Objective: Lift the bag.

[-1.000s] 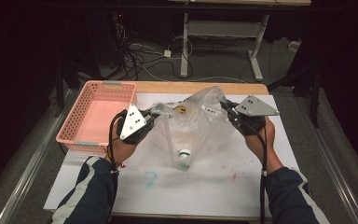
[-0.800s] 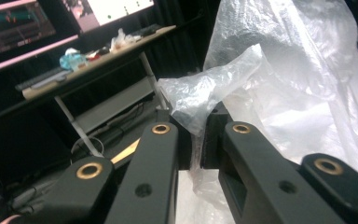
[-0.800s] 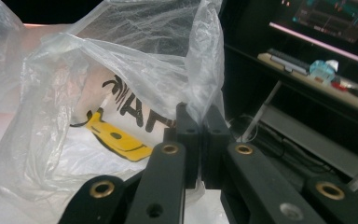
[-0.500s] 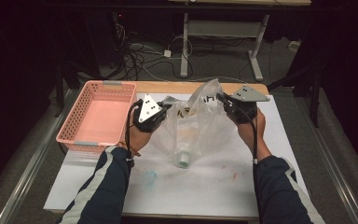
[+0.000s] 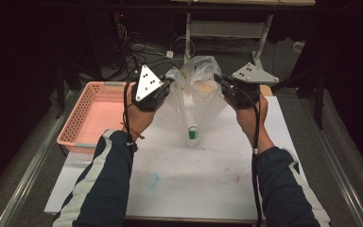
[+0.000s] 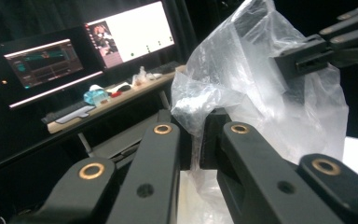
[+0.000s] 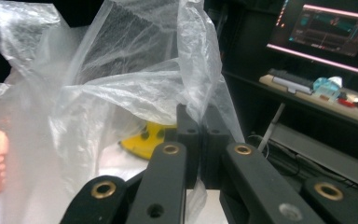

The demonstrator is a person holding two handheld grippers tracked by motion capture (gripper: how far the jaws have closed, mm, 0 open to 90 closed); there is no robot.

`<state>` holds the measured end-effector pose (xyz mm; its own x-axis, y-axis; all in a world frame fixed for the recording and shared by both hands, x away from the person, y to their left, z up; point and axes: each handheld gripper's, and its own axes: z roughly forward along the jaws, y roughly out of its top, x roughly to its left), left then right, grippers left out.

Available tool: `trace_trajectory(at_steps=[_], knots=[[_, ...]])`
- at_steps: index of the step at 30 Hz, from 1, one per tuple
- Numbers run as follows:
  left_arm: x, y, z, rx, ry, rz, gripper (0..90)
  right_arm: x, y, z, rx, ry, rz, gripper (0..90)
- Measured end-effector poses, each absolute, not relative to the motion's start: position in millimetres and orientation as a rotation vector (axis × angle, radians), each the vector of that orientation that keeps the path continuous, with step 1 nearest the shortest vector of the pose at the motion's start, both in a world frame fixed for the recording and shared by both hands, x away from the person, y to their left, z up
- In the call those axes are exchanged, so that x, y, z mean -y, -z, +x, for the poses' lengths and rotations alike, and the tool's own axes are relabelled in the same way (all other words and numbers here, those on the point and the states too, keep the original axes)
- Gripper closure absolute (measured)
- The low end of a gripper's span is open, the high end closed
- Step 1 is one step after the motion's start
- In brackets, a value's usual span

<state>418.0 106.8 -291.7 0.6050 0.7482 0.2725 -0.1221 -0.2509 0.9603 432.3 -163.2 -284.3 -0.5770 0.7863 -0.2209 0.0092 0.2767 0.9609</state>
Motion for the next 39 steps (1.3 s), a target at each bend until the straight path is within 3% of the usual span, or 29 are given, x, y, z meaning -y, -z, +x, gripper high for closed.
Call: trace_trajectory(at_steps=[12, 27, 39], knots=[[-114.3, 261.2, 408.4, -0.53, -0.945, 1.544, 85.8, 172.7, 242.0, 415.6, -1.759, -1.404, 0.701, 90.0], [-180.9, 256.0, 418.9, -0.745, -1.023, 1.46, 86.0, 233.5, 247.7, 433.6, -1.704, -1.375, 0.911, 90.0], [-174.2, 262.4, 424.3, -0.769, -0.996, 1.464, 85.9, 236.6, 247.4, 432.9, -1.697, -1.34, 0.908, 90.0]])
